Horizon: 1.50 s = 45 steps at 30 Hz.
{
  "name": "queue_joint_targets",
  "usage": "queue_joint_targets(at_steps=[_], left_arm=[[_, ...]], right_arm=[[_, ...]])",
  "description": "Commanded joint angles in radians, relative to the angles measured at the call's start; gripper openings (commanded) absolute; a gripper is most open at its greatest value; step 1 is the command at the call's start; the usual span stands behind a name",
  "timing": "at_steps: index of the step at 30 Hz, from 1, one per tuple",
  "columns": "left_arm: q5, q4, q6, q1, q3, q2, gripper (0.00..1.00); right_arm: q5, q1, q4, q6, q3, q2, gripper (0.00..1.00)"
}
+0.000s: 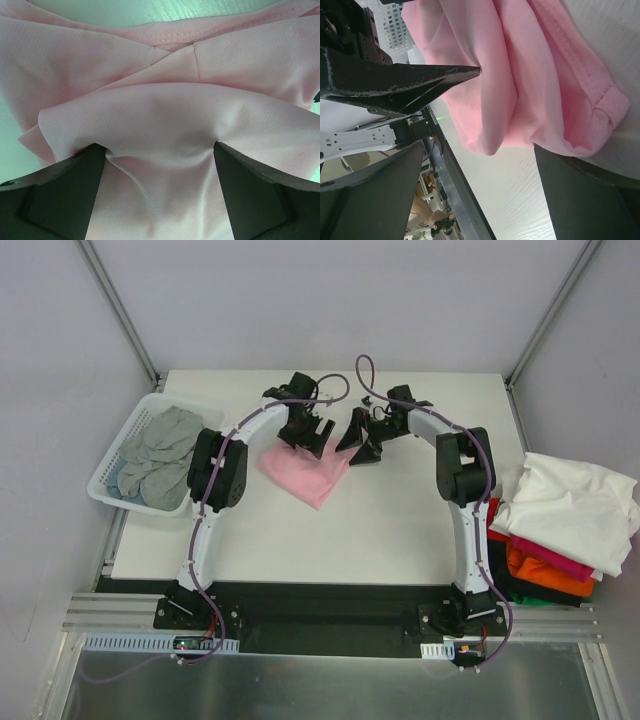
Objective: Fold and stack the t-shirts
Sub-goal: Put the neatly folded tshirt into the corner of the board with the right arm
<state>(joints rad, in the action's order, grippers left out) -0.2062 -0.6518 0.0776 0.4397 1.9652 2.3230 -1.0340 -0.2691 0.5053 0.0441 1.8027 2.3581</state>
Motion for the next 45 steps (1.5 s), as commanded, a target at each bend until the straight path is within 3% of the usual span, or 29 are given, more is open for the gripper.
queue_joint_targets(at_steps=[1,12,17,27,38,45], left_arm=[[-0.022,-0.048,-0.01,0.008,-0.005,0.021,0.89],[0.008,-0.055,0.089,0.008,-0.029,-0.094,0.91],[0.014,-0.054,0.136,0.007,-0.075,-0.168,0.93],[-0.004,-0.057,0.159,0.007,-0.101,-0.208,0.99],[0.014,-0.052,0.198,0.005,-0.321,-0.366,0.99],[0.001,-0.037,0.202,0.007,-0.382,-0.364,0.99]], right_arm=[[0.002,0.002,-0.01,-0.038,0.003,-0.028,0.96],[0.129,0.044,0.027,-0.131,-0.046,-0.094,0.96],[0.184,0.041,-0.077,-0.056,-0.124,-0.122,0.96],[0.157,0.013,-0.123,0.017,-0.056,-0.04,0.96],[0.137,0.001,-0.136,0.028,-0.045,-0.025,0.96],[0.132,-0.013,-0.148,0.033,-0.06,-0.034,0.96]])
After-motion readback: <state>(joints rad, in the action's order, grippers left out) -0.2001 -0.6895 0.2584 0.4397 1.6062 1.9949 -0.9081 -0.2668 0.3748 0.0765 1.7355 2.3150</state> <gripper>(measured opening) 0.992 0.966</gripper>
